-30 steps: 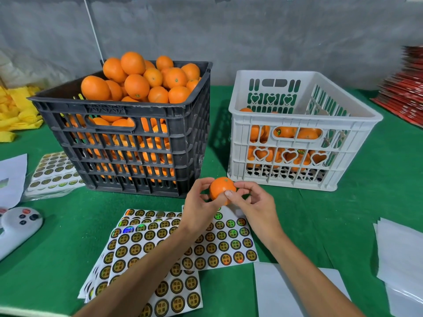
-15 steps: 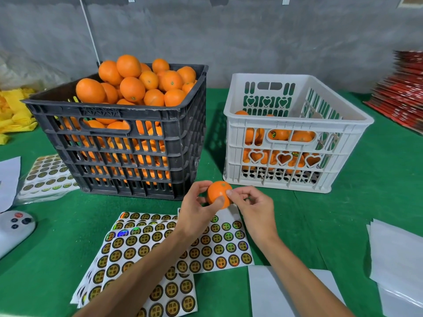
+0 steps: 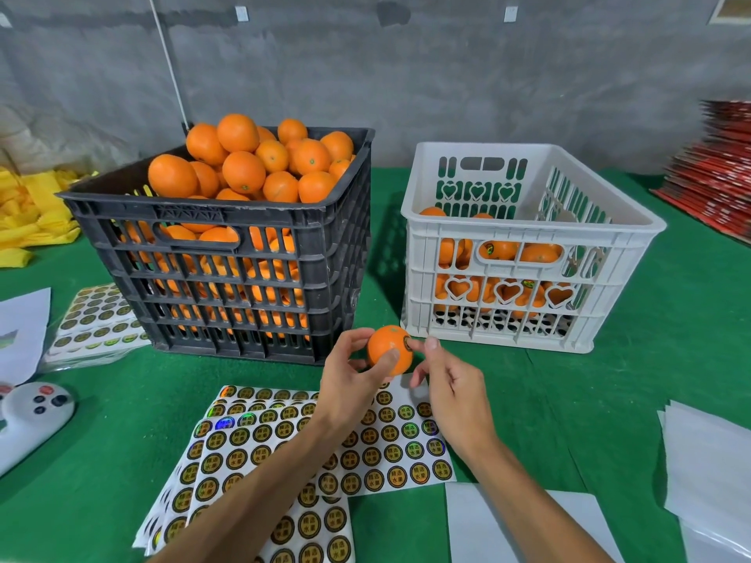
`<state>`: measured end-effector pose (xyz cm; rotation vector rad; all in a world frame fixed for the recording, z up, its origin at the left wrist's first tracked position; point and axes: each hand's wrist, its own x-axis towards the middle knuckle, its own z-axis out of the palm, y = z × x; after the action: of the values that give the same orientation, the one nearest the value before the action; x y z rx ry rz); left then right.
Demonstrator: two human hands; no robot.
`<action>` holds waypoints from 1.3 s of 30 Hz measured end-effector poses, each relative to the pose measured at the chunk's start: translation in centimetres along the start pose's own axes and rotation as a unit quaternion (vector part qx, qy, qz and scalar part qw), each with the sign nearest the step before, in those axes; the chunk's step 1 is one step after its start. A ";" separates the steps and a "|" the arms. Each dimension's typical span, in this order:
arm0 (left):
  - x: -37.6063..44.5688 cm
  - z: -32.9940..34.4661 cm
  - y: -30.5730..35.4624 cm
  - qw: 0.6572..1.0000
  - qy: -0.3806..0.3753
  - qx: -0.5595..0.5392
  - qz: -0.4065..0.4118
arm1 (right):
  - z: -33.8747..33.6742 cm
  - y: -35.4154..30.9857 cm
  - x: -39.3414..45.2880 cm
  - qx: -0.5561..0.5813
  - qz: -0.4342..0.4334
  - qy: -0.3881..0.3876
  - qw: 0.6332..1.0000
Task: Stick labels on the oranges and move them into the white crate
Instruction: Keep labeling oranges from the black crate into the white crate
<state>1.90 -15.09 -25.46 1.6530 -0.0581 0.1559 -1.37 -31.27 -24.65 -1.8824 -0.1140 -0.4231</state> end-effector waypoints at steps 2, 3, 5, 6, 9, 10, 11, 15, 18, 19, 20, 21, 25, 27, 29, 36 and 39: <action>-0.1 0.0 0.1 1.000 0.000 -0.010 0.002 | 0.0 0.0 -0.2 -0.040 -0.022 -0.006 0.999; 0.0 0.0 0.1 1.000 0.001 -0.011 0.004 | 0.0 0.0 -0.2 -0.057 -0.029 -0.012 0.998; -0.1 0.0 0.0 1.000 0.005 -0.008 0.006 | 0.0 -0.1 -0.2 -0.087 -0.033 -0.022 0.995; -0.1 0.0 0.0 1.000 0.007 -0.008 0.007 | 0.0 -0.1 -0.1 -0.099 -0.036 -0.026 0.994; -0.1 -0.1 0.1 1.000 0.012 -0.022 0.006 | 0.0 0.1 0.0 -0.142 -0.046 -0.044 0.988; -0.1 -0.1 0.2 1.000 0.013 -0.028 0.007 | 0.1 0.2 -0.1 -0.160 -0.046 -0.051 0.985; -0.1 -0.1 0.2 0.999 0.015 -0.034 0.007 | 0.1 0.3 -0.1 -0.176 -0.046 -0.056 0.982; -0.1 -0.1 0.3 0.999 0.023 -0.031 0.017 | -0.1 0.2 -0.2 -0.225 -0.078 -0.027 0.971; -0.1 -0.1 0.4 0.998 0.034 -0.042 0.020 | -0.3 -0.2 -0.3 -0.255 -0.120 0.003 0.960; 0.0 -0.1 0.4 0.998 0.036 -0.048 0.015 | -0.2 -0.3 -0.3 -0.259 -0.139 0.006 0.956; 0.0 -0.1 0.4 0.998 0.035 -0.053 0.011 | -0.1 -0.4 -0.3 -0.261 -0.155 0.005 0.953; 0.1 -0.1 0.4 0.998 0.034 -0.057 0.009 | 0.0 -0.4 -0.4 -0.263 -0.166 0.001 0.950; 0.3 -0.3 0.2 0.998 0.036 -0.043 0.018 | 0.0 -0.7 -0.4 -0.273 -0.166 -0.017 0.947; 0.3 -0.2 -0.2 0.999 0.027 -0.023 0.025 | 0.0 -0.6 -0.4 -0.284 -0.157 -0.021 0.946; 0.1 0.0 -0.3 0.999 0.016 -0.020 0.026 | 0.0 -0.3 -0.3 -0.286 -0.144 -0.025 0.947; 0.1 0.0 -0.4 0.999 0.020 -0.021 0.023 | 0.0 0.1 -0.2 -0.257 -0.120 -0.032 0.958; 0.1 0.1 -0.3 0.999 0.018 -0.028 0.015 | -0.1 0.2 -0.1 -0.266 -0.126 -0.035 0.955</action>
<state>2.06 -15.12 -25.75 1.5927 -0.0598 0.2054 -1.43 -31.38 -24.85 -2.4272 -0.3160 -0.6058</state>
